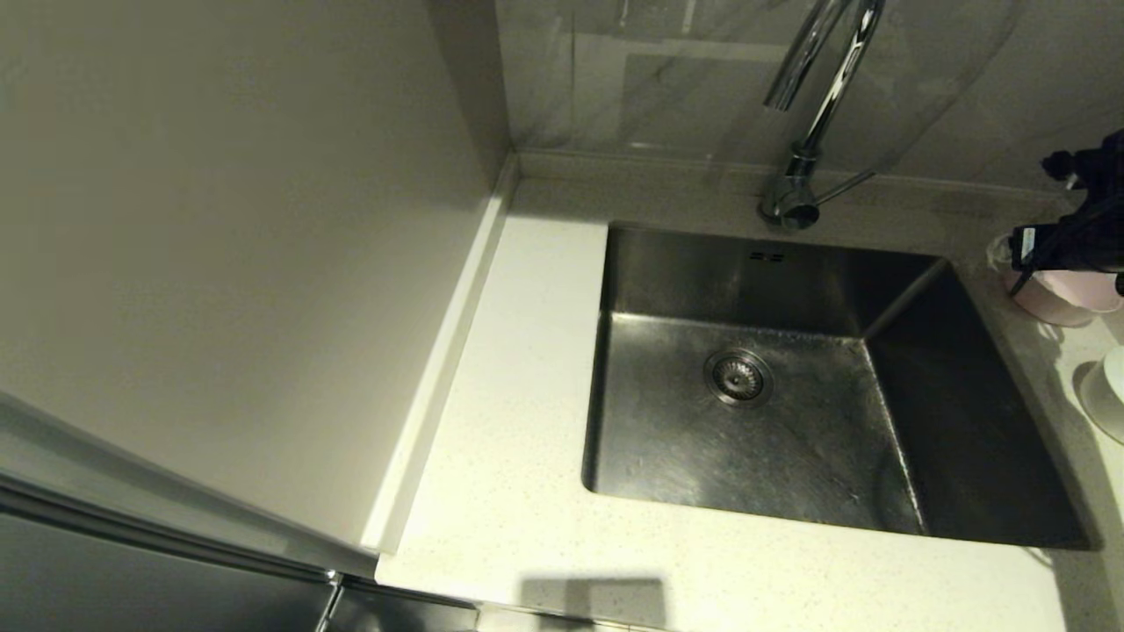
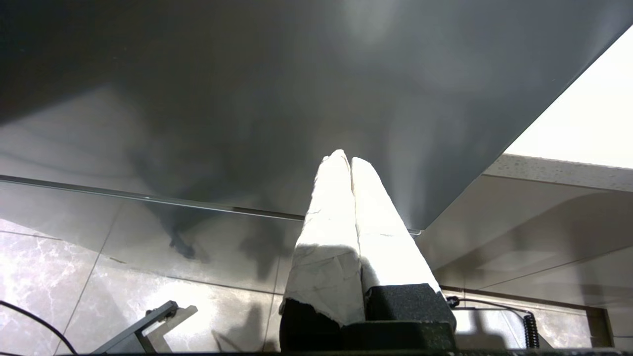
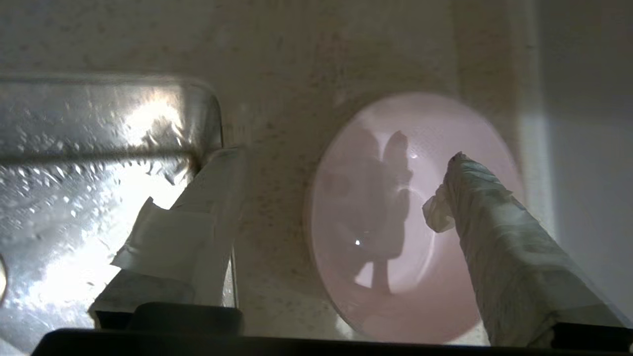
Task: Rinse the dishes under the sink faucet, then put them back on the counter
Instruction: Put a bowl into the sink
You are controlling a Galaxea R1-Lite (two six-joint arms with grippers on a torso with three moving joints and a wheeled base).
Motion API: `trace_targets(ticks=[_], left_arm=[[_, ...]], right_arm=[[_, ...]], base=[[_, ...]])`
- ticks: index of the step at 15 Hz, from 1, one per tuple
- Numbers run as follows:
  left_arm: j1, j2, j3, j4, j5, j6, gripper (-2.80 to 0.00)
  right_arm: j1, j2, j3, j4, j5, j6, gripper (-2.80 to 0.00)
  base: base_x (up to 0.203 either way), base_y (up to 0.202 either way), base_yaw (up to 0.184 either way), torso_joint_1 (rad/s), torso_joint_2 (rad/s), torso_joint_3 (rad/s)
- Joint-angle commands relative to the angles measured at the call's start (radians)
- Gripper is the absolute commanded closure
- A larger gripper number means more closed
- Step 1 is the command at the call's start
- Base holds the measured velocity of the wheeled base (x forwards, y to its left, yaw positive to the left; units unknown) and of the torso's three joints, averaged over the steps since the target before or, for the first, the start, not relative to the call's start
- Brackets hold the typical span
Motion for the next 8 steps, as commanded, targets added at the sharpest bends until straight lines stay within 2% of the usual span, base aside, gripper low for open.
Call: trace_targets(ticks=[1, 4, 7, 8], left_arm=[[0.000, -0.002, 0.000, -0.001, 0.000, -0.001, 0.00], [0.000, -0.002, 0.000, -0.001, 0.000, -0.001, 0.00], [0.000, -0.002, 0.000, -0.001, 0.000, -0.001, 0.00], [0.000, -0.002, 0.000, -0.001, 0.000, -0.001, 0.00]], right_arm=[[0.000, 0.014, 0.004, 0.001, -0.001, -0.014, -2.80], [0.000, 0.032, 0.003, -0.005, -0.007, -0.051, -2.80], [0.000, 0.043, 0.004, -0.005, -0.056, -0.052, -2.80], [0.000, 0.043, 0.005, -0.004, -0.061, -0.052, 0.00]], base=[[0.000, 0.000, 0.000, 0.000, 0.00, 0.000], [0.000, 0.000, 0.000, 0.000, 0.00, 0.000], [0.000, 0.000, 0.000, 0.000, 0.00, 0.000], [0.000, 0.000, 0.000, 0.000, 0.00, 0.000]])
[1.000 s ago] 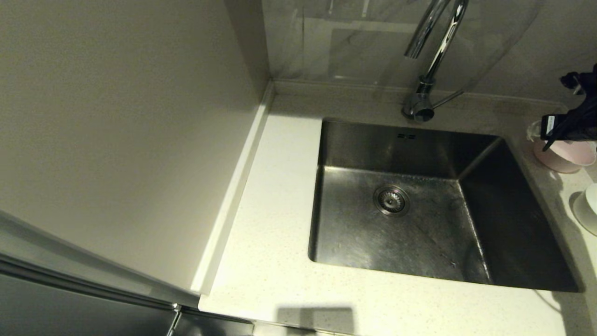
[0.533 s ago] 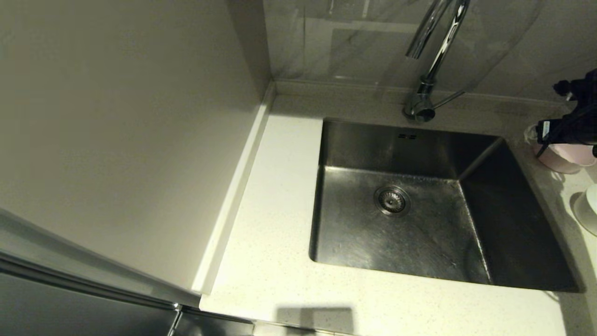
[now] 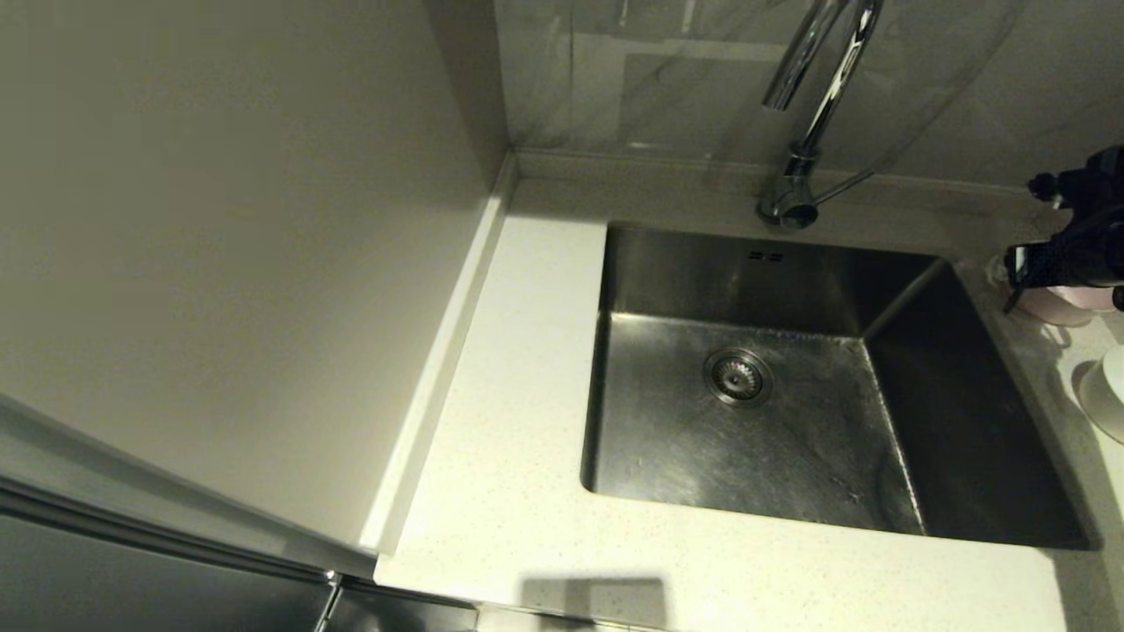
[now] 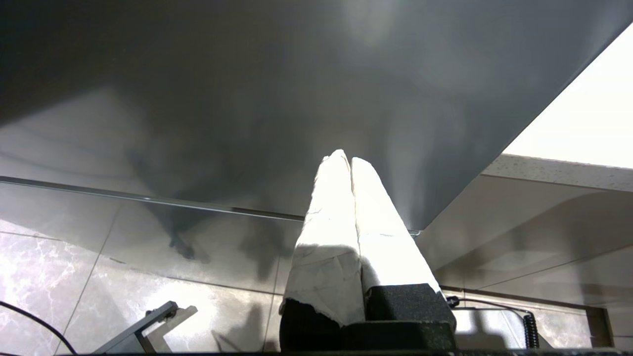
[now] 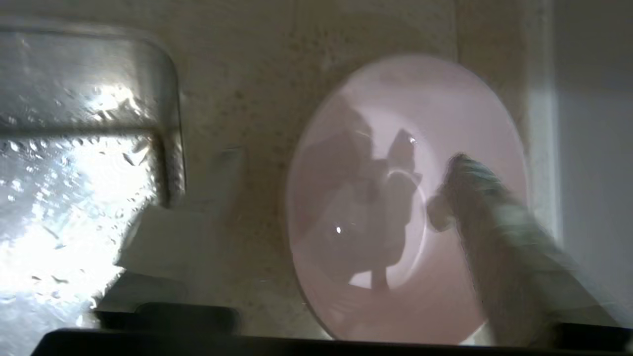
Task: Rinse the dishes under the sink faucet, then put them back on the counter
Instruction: Put a bowl into the sink
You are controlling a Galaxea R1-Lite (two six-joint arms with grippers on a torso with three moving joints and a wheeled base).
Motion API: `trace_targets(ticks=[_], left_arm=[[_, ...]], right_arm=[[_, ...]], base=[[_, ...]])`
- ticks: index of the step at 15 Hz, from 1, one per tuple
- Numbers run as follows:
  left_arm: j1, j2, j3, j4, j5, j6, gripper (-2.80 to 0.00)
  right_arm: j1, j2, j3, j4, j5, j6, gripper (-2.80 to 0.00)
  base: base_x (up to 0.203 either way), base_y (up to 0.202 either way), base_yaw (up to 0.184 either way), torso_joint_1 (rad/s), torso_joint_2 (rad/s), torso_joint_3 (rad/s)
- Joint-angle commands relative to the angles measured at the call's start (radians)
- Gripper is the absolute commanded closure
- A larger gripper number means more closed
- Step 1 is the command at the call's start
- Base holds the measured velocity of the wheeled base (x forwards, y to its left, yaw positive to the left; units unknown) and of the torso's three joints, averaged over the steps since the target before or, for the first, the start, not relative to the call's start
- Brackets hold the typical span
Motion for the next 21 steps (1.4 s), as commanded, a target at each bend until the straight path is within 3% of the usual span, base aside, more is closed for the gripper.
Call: trace_targets(ticks=[1, 7, 9, 14, 17, 19, 21], left_arm=[[0.000, -0.002, 0.000, 0.000, 0.000, -0.001, 0.00], [0.000, -0.002, 0.000, 0.000, 0.000, -0.001, 0.00], [0.000, -0.002, 0.000, 0.000, 0.000, -0.001, 0.00], [0.000, -0.002, 0.000, 0.000, 0.000, -0.001, 0.00], [0.000, -0.002, 0.000, 0.000, 0.000, -0.001, 0.00], [0.000, -0.002, 0.000, 0.000, 0.000, -0.001, 0.00], [0.000, -0.002, 0.000, 0.000, 0.000, -0.001, 0.00]], right_arm=[[0.000, 0.005, 0.001, 0.001, -0.004, 0.000, 0.00], [0.009, -0.030, 0.048, 0.004, -0.004, 0.010, 0.00], [0.051, -0.107, 0.149, 0.004, 0.000, 0.031, 0.00], [0.276, -0.324, 0.407, 0.001, 0.005, 0.079, 0.00], [0.463, -0.370, 0.506, 0.000, -0.010, 0.102, 0.00], [0.575, -0.342, 0.557, -0.007, -0.064, 0.131, 0.00], [0.620, -0.254, 0.582, -0.076, -0.143, 0.182, 0.00]], base=[[0.000, 0.000, 0.000, 0.000, 0.00, 0.000], [0.000, 0.000, 0.000, 0.000, 0.00, 0.000], [0.000, 0.000, 0.000, 0.000, 0.00, 0.000], [0.000, 0.000, 0.000, 0.000, 0.00, 0.000], [0.000, 0.000, 0.000, 0.000, 0.00, 0.000], [0.000, 0.000, 0.000, 0.000, 0.00, 0.000], [0.000, 0.000, 0.000, 0.000, 0.00, 0.000]])
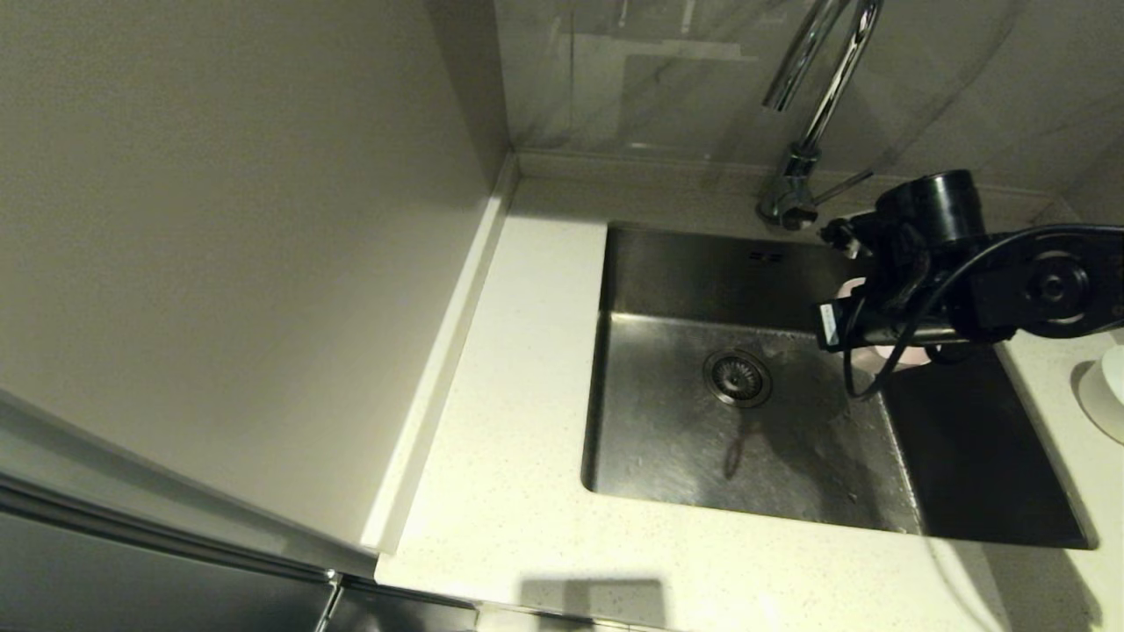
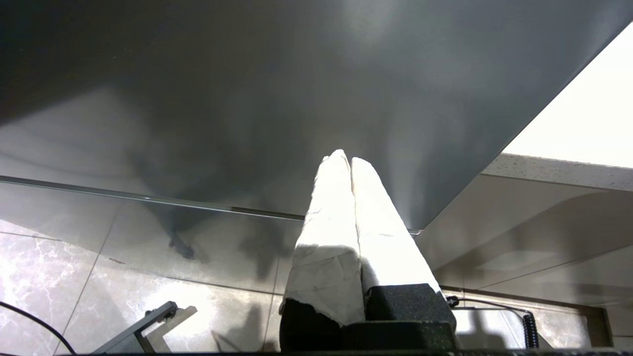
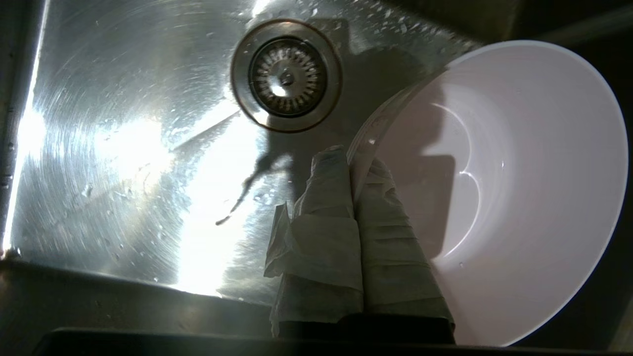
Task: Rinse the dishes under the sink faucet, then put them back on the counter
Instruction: Put a bowl into the sink
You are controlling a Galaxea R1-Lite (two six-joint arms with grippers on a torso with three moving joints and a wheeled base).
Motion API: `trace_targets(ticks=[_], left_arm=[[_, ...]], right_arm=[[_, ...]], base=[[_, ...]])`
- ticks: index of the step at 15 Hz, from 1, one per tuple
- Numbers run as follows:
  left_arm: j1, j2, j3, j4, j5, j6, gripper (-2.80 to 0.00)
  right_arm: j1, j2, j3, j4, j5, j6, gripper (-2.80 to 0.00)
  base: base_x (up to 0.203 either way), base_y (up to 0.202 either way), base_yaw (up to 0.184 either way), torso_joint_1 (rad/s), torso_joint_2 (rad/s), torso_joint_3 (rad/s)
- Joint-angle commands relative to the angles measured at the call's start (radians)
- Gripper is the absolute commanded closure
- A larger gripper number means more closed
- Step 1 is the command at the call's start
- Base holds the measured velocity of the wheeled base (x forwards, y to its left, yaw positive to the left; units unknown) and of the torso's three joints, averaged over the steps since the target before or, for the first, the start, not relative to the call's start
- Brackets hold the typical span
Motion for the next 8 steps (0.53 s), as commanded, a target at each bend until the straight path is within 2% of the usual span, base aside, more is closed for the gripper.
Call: trace_targets(ticks=[1, 3, 8], left_arm=[[0.000, -0.002, 0.000, -0.001, 0.000, -0.001, 0.00], [0.000, -0.002, 0.000, -0.001, 0.000, -0.001, 0.00], [0.000, -0.002, 0.000, -0.001, 0.000, -0.001, 0.00]], right_arm=[[0.041, 0.107, 0.022, -0.083, -0.073, 0.015, 0.00], [0.042, 0.209, 0.028, -0.201, -0.135, 0.017, 0.00], [0.022, 0.407, 0.025, -0.399, -0.176, 0.020, 0.00]], base=[[0.000, 0.000, 0.000, 0.000, 0.00, 0.000], [0.000, 0.000, 0.000, 0.000, 0.00, 0.000], [0.000, 0.000, 0.000, 0.000, 0.00, 0.000]])
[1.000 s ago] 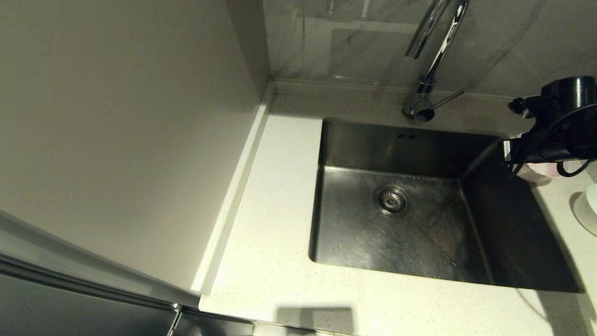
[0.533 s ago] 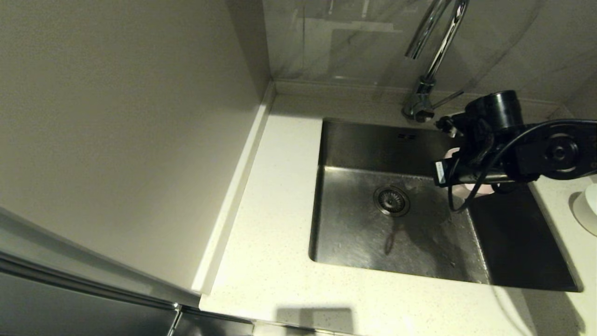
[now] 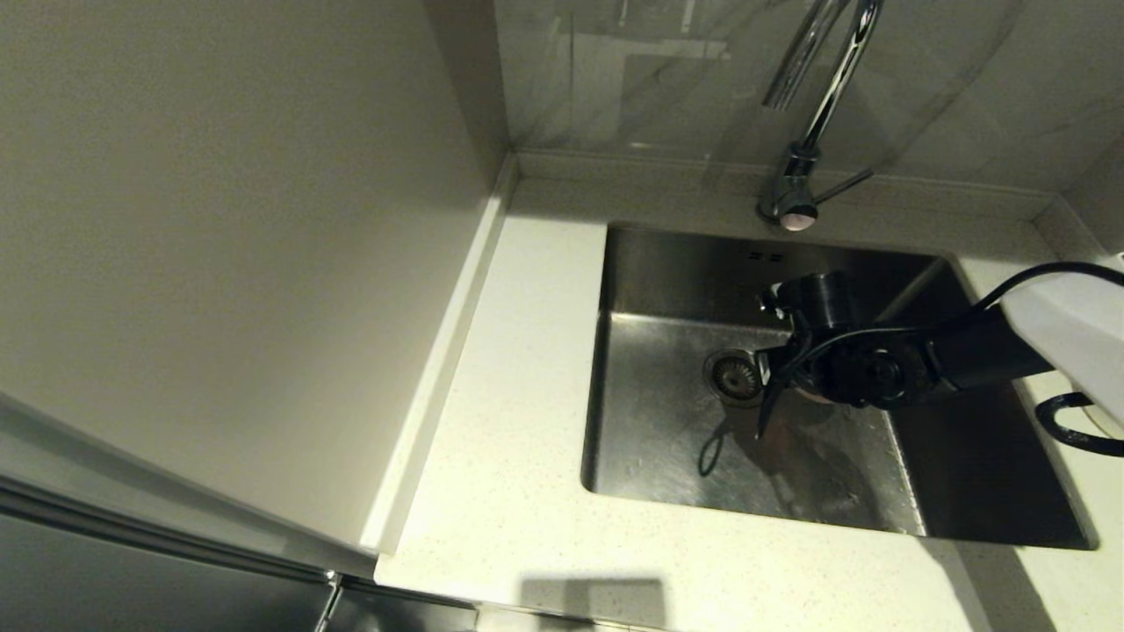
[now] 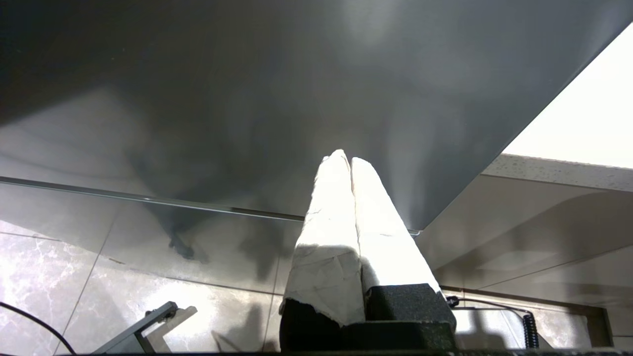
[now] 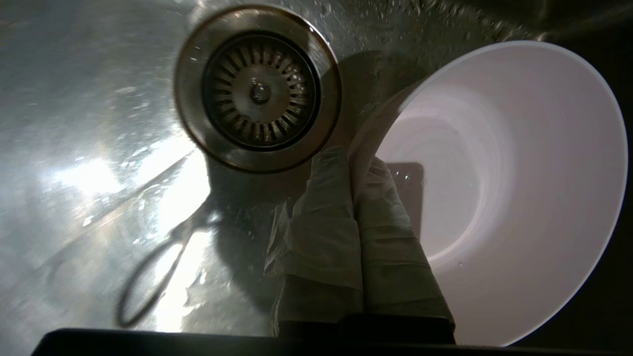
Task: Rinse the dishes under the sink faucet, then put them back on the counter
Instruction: Put a bowl into the sink
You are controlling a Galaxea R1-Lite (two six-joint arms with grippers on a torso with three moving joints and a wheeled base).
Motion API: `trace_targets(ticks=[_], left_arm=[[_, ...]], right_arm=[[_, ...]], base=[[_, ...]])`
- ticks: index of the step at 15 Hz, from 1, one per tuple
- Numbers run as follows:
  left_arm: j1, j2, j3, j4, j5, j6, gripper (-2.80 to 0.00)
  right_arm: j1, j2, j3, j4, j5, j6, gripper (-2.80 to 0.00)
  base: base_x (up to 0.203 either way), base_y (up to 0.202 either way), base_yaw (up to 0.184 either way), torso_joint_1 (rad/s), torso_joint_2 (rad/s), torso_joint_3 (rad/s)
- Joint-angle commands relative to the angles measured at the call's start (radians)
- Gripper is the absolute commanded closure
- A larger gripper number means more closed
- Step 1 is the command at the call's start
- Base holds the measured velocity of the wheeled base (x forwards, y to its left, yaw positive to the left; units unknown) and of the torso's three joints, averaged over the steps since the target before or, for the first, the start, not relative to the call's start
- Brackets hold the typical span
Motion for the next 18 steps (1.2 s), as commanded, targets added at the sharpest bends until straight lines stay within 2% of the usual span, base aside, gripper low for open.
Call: trace_targets(ticks=[1, 3, 7, 8, 14, 16, 18], left_arm=[[0.000, -0.002, 0.000, 0.000, 0.001, -0.001, 0.00], [0.000, -0.002, 0.000, 0.000, 0.001, -0.001, 0.00], [0.000, -0.002, 0.000, 0.000, 0.001, -0.001, 0.00], [0.000, -0.002, 0.000, 0.000, 0.001, -0.001, 0.00], [0.000, -0.002, 0.000, 0.000, 0.001, -0.001, 0.00], [0.000, -0.002, 0.000, 0.000, 0.001, -0.001, 0.00], [0.000, -0.002, 0.000, 0.000, 0.001, -0.001, 0.00]], right_arm=[[-0.010, 0.120, -0.008, -0.076, -0.026, -0.001, 0.00], [-0.030, 0.167, -0.013, -0.126, -0.043, -0.001, 0.00], [-0.038, 0.189, -0.036, -0.129, -0.046, 0.003, 0.00], [-0.038, 0.196, -0.045, -0.129, -0.047, 0.001, -2.80], [-0.038, 0.174, -0.059, -0.157, -0.105, 0.007, -2.80], [-0.034, 0.067, -0.022, -0.160, -0.096, -0.001, -2.80], [-0.024, -0.062, 0.042, -0.154, -0.047, -0.024, -2.80]], base=[[0.000, 0.000, 0.000, 0.000, 0.00, 0.000], [0.000, 0.000, 0.000, 0.000, 0.00, 0.000], [0.000, 0.000, 0.000, 0.000, 0.00, 0.000], [0.000, 0.000, 0.000, 0.000, 0.00, 0.000], [0.000, 0.000, 0.000, 0.000, 0.00, 0.000], [0.000, 0.000, 0.000, 0.000, 0.00, 0.000], [0.000, 0.000, 0.000, 0.000, 0.00, 0.000]])
